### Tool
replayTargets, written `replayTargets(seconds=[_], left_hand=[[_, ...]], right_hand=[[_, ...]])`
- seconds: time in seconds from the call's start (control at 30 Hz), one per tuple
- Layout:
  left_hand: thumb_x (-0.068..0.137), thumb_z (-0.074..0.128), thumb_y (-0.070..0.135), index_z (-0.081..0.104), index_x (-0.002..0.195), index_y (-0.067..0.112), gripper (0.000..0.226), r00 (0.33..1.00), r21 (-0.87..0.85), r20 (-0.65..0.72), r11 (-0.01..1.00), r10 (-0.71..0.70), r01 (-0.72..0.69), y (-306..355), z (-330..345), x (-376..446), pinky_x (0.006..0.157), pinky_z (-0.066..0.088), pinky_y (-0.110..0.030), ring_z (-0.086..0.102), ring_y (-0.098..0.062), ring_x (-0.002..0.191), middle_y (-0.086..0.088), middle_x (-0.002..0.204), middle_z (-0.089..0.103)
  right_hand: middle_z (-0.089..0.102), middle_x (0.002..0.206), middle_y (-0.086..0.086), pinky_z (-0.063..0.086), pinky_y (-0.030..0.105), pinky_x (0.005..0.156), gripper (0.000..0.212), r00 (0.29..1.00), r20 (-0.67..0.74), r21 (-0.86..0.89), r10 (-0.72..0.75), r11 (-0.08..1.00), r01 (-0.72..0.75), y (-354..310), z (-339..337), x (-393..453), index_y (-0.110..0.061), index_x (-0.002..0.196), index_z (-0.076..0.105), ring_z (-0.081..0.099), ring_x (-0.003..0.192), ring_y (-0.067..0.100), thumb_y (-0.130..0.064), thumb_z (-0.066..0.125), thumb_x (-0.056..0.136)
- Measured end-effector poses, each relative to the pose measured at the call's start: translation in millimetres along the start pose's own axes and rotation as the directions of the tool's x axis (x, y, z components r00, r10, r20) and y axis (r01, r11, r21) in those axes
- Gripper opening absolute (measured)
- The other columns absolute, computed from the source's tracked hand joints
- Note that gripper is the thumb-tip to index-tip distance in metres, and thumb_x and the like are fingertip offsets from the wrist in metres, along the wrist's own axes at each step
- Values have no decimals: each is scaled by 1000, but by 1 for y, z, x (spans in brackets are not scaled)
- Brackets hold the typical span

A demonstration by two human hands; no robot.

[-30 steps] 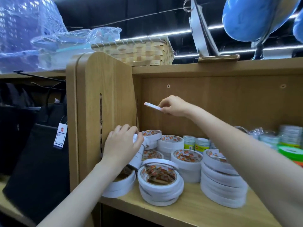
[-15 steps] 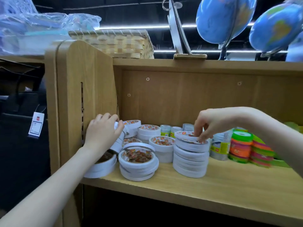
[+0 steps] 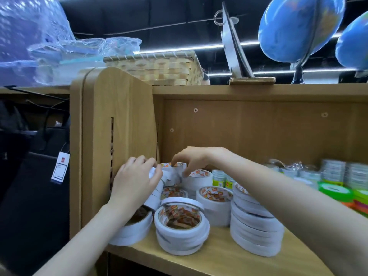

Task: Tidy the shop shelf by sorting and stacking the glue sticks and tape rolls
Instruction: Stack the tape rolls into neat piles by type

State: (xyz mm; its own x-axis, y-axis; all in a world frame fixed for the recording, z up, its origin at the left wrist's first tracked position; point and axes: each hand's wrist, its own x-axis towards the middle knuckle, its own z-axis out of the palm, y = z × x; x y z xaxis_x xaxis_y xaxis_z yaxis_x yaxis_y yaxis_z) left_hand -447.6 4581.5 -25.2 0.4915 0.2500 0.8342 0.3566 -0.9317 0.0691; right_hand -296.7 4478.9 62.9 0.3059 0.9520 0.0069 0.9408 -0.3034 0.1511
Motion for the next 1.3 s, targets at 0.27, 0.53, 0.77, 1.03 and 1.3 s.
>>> replayTargets(seconds=[0.27,0.53,0.77,1.03,1.3], left_hand=[[83,31,37,60,75,15,37,996,23,-83,1000,7,-5,0,6,-1,55,38,-31,46,-22,64,0,69,56],[83,36,39,64,77,12,39,996,-10,-74,999,-43,43,1,4,-3,57,44,-36,55,-29,68,-8,73,59],[91,-16,42,62,100,8,86,1000,81,24,997,-6,4,-2,2,-6,71,30,-37,42,-31,87,-11,94,57],[85,33,41,60,80,2,48,980,-29,-168,994,-106,102,3,1,-10,68,42,-43,44,-32,80,-13,81,49],[85,32,42,60,81,2,49,981,-31,-162,994,-109,105,4,0,-11,68,42,-43,44,-31,80,-13,80,50]], right_hand=[[66,100,4,43,31,74,26,998,28,23,48,999,-49,11,14,48,-15,106,66,56,88,19,-21,69,81],[59,83,5,44,29,66,33,995,-20,-88,97,991,-99,-2,28,53,-12,80,59,55,80,20,-31,83,66],[58,75,2,41,28,60,33,986,-92,113,140,985,-129,0,19,41,-7,90,69,52,74,18,-27,82,67],[61,82,4,46,29,61,24,987,-88,-43,136,989,-140,-8,34,51,-12,82,64,59,76,21,-20,81,67],[56,80,6,51,35,71,24,983,-94,65,155,987,-149,-3,41,50,-15,81,62,54,78,23,-23,81,68]])
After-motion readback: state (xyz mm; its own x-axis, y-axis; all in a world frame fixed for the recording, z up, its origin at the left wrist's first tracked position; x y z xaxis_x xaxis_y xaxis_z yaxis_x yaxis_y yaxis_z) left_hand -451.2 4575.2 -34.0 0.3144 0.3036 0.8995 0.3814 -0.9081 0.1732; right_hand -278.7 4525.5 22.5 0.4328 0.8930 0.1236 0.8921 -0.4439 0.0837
